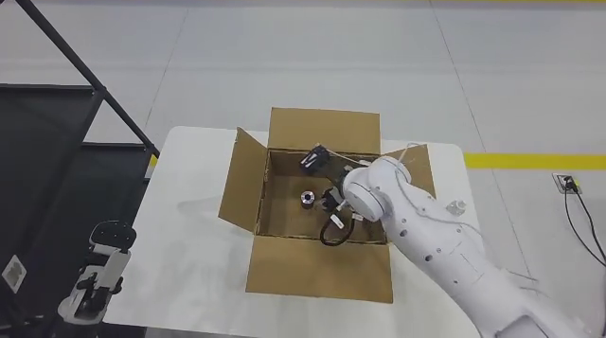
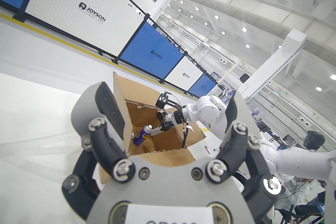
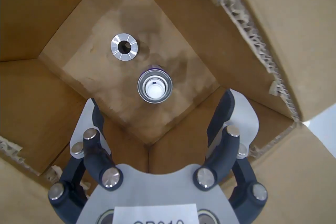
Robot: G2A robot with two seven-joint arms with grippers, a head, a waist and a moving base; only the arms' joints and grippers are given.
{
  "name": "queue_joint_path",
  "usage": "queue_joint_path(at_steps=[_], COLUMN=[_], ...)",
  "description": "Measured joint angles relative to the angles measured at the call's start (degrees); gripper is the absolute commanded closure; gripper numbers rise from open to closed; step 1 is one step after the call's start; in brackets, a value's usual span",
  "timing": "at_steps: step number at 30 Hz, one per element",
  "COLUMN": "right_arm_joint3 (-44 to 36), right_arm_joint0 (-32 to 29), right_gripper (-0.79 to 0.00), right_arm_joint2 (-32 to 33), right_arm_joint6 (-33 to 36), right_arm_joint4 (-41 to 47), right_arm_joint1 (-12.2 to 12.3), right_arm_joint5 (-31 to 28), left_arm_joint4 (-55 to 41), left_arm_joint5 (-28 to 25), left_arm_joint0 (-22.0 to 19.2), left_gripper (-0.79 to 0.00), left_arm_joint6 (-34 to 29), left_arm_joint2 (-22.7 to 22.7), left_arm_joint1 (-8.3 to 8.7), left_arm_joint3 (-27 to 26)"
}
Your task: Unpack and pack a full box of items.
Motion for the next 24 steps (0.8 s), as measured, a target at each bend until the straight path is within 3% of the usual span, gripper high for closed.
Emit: queue_joint_path(at_steps=[3,4,6,10,18,24], right_arm_joint3=[5.5,6.9,10.1,14.6,17.5,13.7], right_arm_joint0=[1.2,1.5,2.1,2.9,3.5,2.9], right_gripper=[-0.785,-0.693,-0.317,0.000,0.000,0.000], right_arm_joint2=[-1.2,-1.4,-1.6,-1.9,-2.0,0.0], right_arm_joint6=[-1.3,-2.0,-3.4,-5.1,-7.0,-8.1], right_arm_joint4=[2.0,2.7,4.3,6.1,6.3,5.4], right_arm_joint1=[-1.4,-1.8,-2.5,-3.5,-4.7,-4.0], right_arm_joint5=[-0.6,-0.8,-1.9,-3.7,-4.9,-5.9], left_arm_joint4=[0.0,0.0,0.0,0.0,0.0,0.0], left_arm_joint5=[0.0,0.0,0.0,0.0,0.0,0.0], left_arm_joint0=[0.0,0.0,0.0,0.0,0.0,0.0], left_gripper=[-0.785,-0.785,-0.785,-0.785,-0.785,-0.785], left_arm_joint6=[0.0,0.0,0.0,0.0,0.0,0.0], left_arm_joint2=[0.0,0.0,0.0,0.0,0.0,0.0], left_arm_joint1=[0.00,0.00,0.00,0.00,0.00,0.00], left_arm_joint3=[0.0,0.0,0.0,0.0,0.0,0.0])
